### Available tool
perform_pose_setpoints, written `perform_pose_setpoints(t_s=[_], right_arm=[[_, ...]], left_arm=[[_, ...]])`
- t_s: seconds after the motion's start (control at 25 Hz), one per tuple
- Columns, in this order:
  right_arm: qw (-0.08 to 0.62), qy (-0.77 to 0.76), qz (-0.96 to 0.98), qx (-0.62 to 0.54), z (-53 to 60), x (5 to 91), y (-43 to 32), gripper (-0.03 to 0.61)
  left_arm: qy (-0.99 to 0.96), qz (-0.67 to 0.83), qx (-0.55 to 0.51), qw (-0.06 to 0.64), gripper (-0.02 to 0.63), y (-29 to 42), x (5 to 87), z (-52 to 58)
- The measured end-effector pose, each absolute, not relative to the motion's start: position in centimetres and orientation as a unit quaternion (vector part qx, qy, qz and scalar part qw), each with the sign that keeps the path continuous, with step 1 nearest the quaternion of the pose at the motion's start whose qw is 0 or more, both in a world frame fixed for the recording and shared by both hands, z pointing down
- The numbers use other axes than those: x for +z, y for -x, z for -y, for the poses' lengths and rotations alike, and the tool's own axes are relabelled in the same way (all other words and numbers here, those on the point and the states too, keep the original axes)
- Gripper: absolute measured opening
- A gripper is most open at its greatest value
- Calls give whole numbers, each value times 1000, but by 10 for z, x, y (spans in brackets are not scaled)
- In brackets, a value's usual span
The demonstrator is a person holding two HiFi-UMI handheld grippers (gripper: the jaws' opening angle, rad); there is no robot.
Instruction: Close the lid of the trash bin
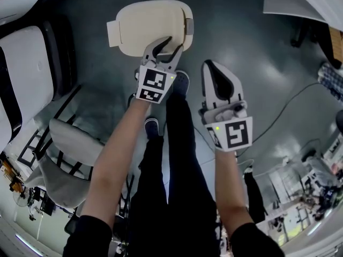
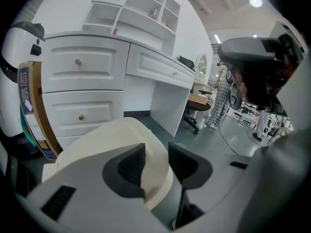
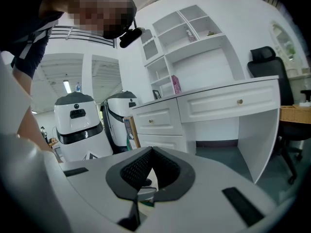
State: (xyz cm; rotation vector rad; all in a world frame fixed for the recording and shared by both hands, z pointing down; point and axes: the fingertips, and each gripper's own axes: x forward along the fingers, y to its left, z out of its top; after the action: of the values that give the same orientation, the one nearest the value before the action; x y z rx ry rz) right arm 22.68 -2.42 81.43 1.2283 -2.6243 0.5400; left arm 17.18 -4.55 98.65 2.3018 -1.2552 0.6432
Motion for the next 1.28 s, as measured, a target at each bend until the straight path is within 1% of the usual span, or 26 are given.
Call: perform_pose_setpoints(t_s=[0.36,0.88,1.28], right_arm=[[99,-411,887,185,27,825,-226,5],[100,-410,887,188,28,829,-229,5],[99,-413,884,195,27,833,-234,5]], left_arm=[[-824,442,263,237,149,-178,1017,48],[-796,440,288,299,149,-182,1053,48],[-775,432,314,337,150,-183,1066,48]])
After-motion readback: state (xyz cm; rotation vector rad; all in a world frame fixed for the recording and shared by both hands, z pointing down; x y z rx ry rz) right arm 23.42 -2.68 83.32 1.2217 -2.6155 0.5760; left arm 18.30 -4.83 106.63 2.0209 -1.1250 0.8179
